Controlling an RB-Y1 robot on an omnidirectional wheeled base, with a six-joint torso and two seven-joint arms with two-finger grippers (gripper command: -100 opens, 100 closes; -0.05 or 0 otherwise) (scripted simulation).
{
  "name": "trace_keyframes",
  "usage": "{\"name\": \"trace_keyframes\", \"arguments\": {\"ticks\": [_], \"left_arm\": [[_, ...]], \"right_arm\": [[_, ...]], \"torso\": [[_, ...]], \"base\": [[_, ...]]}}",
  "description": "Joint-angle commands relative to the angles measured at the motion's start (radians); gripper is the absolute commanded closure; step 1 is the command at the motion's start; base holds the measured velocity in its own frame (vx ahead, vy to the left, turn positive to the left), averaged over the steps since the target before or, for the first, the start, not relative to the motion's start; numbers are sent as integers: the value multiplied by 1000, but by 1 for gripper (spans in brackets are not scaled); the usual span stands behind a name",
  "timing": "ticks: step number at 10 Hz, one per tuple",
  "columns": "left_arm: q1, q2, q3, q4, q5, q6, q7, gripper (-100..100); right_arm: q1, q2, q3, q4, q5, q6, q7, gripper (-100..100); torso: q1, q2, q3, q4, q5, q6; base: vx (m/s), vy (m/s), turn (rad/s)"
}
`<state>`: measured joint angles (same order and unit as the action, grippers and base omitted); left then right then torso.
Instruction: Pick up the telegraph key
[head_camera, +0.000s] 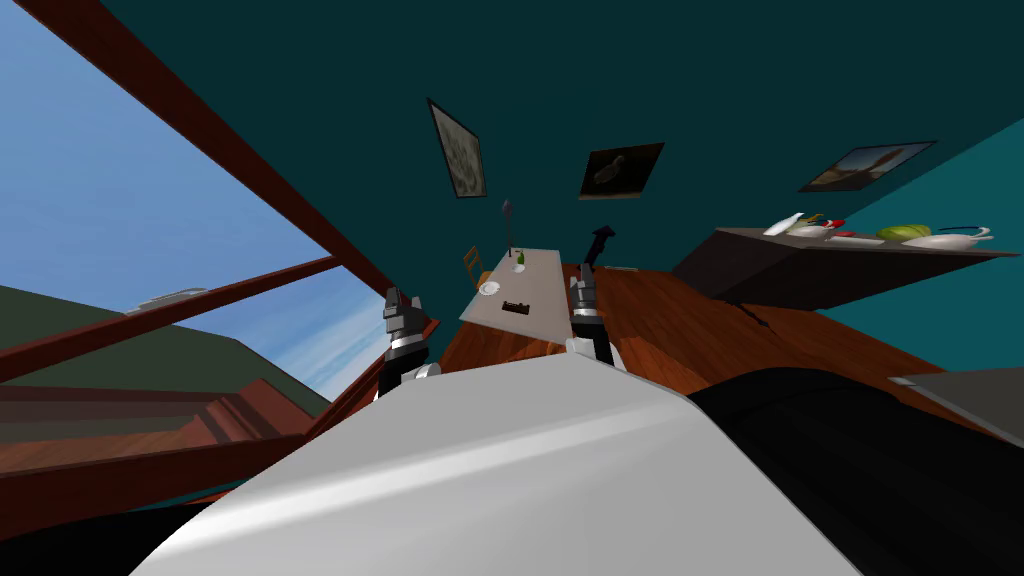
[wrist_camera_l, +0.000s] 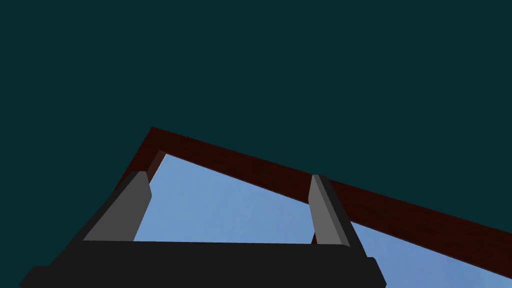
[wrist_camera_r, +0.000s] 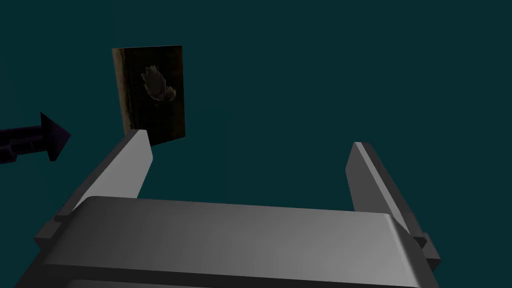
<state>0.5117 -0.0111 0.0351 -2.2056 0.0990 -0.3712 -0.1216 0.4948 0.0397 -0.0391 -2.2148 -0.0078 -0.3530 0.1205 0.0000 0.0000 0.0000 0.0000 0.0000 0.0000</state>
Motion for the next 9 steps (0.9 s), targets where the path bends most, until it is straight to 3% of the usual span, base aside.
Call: {"name": "trace_keyframes", "arguments": {"ticks": [1, 6, 7, 9], "left_arm": [[0, 0, 0, 0, 0, 0, 0, 0], [0, 0, 0, 0, 0, 0, 0, 0], [0, 0, 0, 0, 0, 0, 0, 0], [0, 0, 0, 0, 0, 0, 0, 0]], "right_arm": [[2, -39, 2, 10, 6, -1, 2, -100], [16, -199, 20, 100, 58, -8, 23, -100], [16, -210, 20, 100, 58, -8, 23, -100], [22, -277, 35, 158, 92, -13, 37, -100]], "torso": [[0, 0, 0, 0, 0, 0], [2, 7, 4, 2, 0, 0], [3, 8, 5, 2, 1, 0], [2, 6, 3, 1, 0, 0]], "base": [[-28, 11, 33], [-99, 37, 92], [-97, 36, 52], [-90, 45, 138]]}}
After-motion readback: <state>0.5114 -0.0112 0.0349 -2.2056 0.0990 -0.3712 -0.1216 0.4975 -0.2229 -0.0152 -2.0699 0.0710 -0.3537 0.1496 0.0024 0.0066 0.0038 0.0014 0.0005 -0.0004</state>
